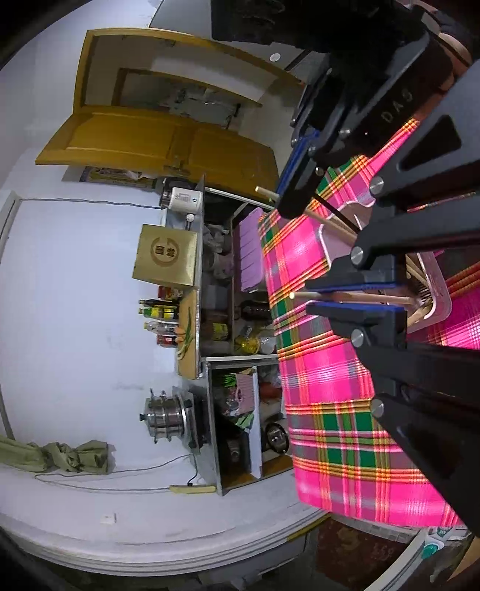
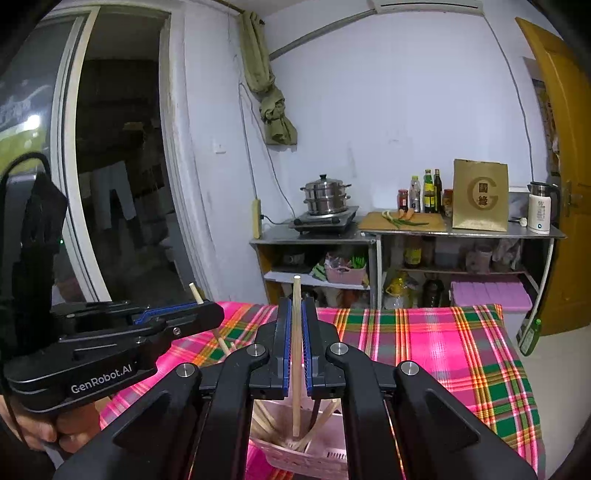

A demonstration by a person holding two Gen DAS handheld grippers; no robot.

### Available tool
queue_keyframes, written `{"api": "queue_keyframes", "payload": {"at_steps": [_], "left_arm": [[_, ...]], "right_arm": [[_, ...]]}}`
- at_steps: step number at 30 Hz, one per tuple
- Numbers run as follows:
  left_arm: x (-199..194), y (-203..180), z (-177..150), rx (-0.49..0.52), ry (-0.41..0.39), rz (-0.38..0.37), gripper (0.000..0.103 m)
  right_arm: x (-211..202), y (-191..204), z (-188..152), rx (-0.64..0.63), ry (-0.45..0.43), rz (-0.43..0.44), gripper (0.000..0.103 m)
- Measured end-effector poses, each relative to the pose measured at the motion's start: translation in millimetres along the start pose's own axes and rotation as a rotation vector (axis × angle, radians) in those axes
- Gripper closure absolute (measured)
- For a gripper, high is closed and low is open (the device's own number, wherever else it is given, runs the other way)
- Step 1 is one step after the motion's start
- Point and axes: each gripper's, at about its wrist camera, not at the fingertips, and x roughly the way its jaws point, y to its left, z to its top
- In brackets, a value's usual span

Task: Organize utensils
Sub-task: 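Lower both held chopsticks down into the pink basket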

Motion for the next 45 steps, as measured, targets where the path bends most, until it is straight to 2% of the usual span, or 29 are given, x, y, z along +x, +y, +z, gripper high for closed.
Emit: {"api": "queue_keyframes", "payload": {"at_steps": [2, 8, 19, 31, 39, 41, 42, 43, 45], "left_arm": [[8, 1, -6, -0.005, 0.017, 0.0, 0.097], [28, 3, -23, -0.006, 0.06, 0.005, 0.097], [36, 2, -35, -0.002, 0.085, -0.002, 0.097], [37, 2, -41, 0.003, 0.08, -0.028, 0.097], [45, 4, -47, -0.006, 0.118, -0.021, 0.097], [44, 5, -48, -0.011, 0.12, -0.023, 0.097], [44, 5, -49, -0.013, 0.124, -0.024, 0.097], [43, 5, -49, -0.014, 0.128, -0.023, 0.095], [40, 5, -51, -0.016, 0.131, -0.02, 0.09]], "right_arm": [[7, -2, -5, 0.002, 0.017, -0.003, 0.098], [5, -2, -10, -0.018, -0.006, -0.018, 0.098], [6, -1, -9, -0.026, -0.019, -0.006, 0.098], [31, -9, -39, -0.014, 0.077, -0.024, 0.098], [30, -10, -43, -0.021, 0.105, -0.023, 0.098], [28, -8, -44, -0.032, 0.107, -0.027, 0.094], [26, -8, -44, -0.034, 0.107, -0.027, 0.086], [25, -8, -44, -0.031, 0.106, -0.021, 0.083], [20, -7, -45, -0.03, 0.107, -0.016, 0.083]]}}
